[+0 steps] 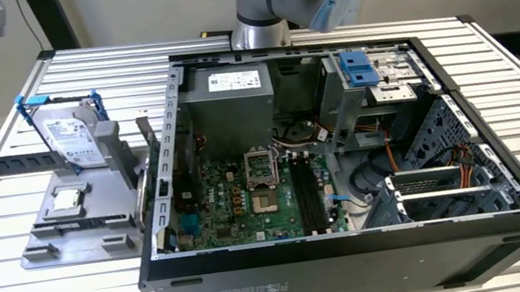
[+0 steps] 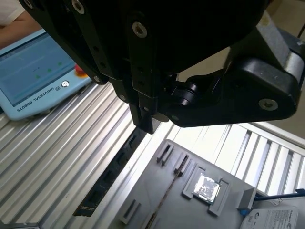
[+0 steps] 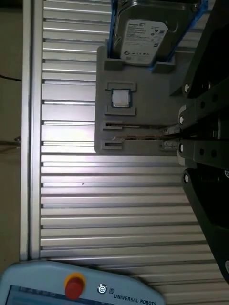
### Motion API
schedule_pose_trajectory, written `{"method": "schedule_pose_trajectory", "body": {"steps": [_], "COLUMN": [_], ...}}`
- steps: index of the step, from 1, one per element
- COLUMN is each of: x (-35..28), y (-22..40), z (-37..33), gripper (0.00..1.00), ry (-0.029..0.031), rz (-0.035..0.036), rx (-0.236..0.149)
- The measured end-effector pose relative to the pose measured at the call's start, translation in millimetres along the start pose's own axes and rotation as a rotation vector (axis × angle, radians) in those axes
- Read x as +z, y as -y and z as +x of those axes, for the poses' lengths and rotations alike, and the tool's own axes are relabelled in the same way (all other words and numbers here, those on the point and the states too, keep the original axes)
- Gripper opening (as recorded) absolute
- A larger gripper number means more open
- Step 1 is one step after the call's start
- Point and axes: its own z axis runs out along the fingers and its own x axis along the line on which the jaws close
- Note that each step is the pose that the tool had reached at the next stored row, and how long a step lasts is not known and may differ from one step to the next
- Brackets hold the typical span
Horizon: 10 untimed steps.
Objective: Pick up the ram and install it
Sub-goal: 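Pick up the ram and move it above insertion slot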
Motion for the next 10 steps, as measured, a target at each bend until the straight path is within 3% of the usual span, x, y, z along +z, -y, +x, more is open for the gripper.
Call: {"method": "schedule_pose_trajectory", "body": {"steps": [4, 10], "x": [-6.7, -7.4], "y": [0.0, 0.0], "z": [0.0, 0.0], "gripper": [0.00, 0.00], "ry": [-0.0003, -0.0010], "rz": [0.0000, 0.0000], "rx": [0.000, 0.000]}}
